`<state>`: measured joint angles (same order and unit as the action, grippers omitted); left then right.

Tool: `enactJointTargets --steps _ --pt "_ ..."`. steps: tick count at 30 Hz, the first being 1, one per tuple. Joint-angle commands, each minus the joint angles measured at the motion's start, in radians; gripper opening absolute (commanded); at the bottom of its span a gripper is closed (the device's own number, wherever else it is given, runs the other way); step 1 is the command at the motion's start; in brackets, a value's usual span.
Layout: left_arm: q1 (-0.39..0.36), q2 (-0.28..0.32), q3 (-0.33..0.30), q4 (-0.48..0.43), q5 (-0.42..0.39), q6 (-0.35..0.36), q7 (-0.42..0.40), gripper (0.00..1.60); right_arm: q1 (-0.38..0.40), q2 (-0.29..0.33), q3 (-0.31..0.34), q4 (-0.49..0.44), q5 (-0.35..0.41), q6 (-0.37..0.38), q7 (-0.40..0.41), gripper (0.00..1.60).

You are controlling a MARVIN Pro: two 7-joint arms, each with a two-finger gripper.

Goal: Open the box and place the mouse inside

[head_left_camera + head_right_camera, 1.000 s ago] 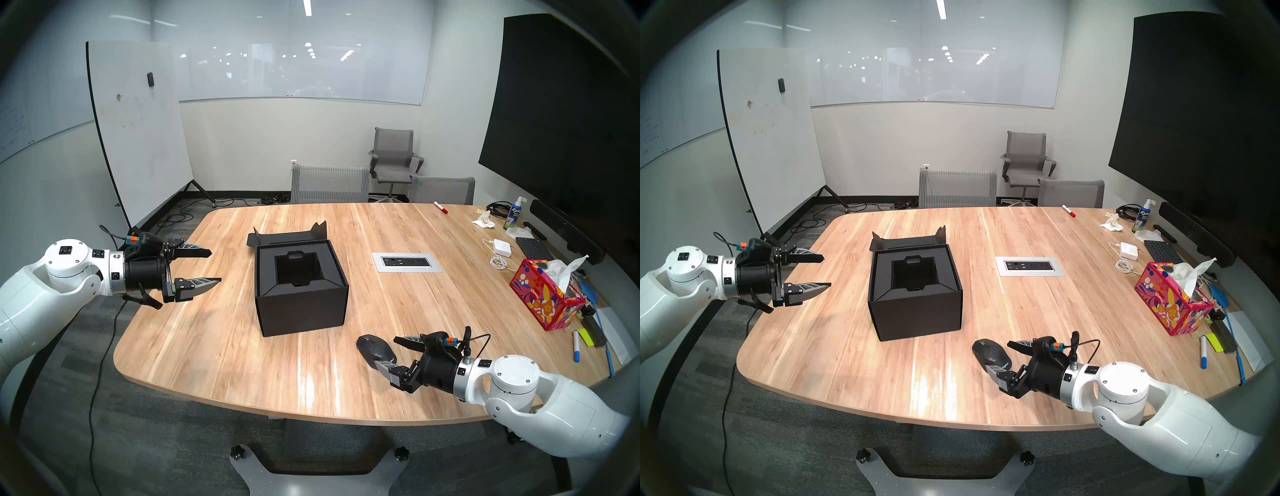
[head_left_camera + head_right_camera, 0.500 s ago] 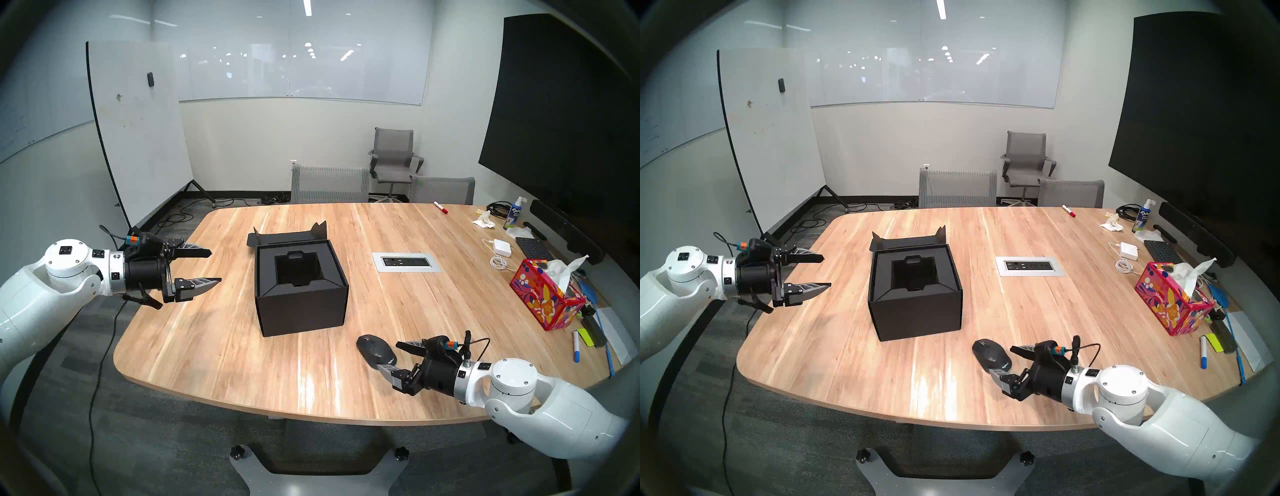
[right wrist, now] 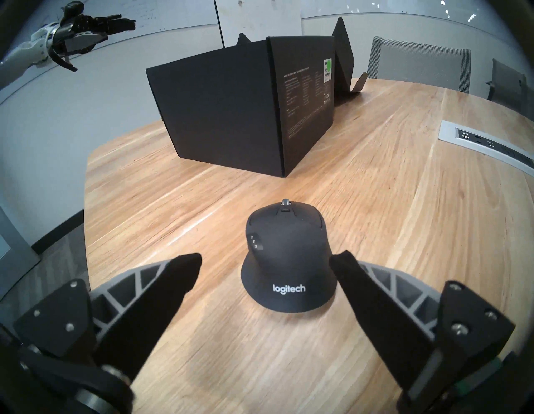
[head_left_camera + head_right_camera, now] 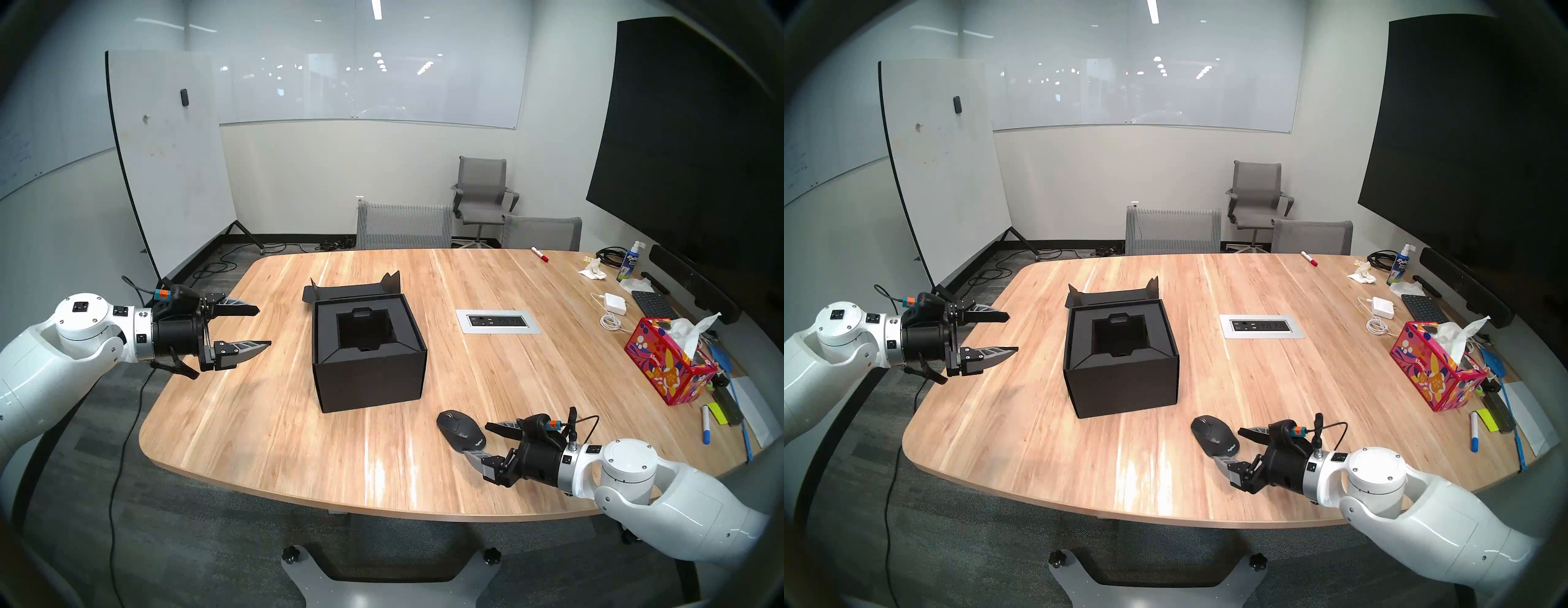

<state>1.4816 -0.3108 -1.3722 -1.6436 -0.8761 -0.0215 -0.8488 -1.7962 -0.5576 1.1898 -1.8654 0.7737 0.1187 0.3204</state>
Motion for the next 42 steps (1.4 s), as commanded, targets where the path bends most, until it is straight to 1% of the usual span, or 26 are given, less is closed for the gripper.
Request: enactJointTargets --steps 1,5,16,31,42 --pt "-0.010 0.003 -0.012 -0.004 -0.007 -0.004 -0.002 1.60 0.023 -0.002 0.002 0.004 -0.010 -0.008 0.020 1.60" --pt "-0.010 0.003 -0.012 -0.004 -0.007 -0.004 -0.002 1.60 0.032 -0.007 0.000 0.016 -0.018 -0.001 0.031 1.60" --pt "-0.010 0.004 -0.011 -0.004 -0.008 -0.005 -0.001 1.60 0.035 -0.016 0.007 0.053 -0.029 -0.011 0.054 1.60" --pt "-0.011 0.005 -0.010 -0.004 -0.008 -0.005 -0.001 1.60 0.105 -0.060 -0.021 0.108 -0.076 -0.004 0.110 1.60" --pt "-0.012 0.005 -0.009 -0.004 -0.009 -0.006 -0.001 1.60 0.130 -0.077 -0.025 0.130 -0.098 -0.003 0.136 1.60"
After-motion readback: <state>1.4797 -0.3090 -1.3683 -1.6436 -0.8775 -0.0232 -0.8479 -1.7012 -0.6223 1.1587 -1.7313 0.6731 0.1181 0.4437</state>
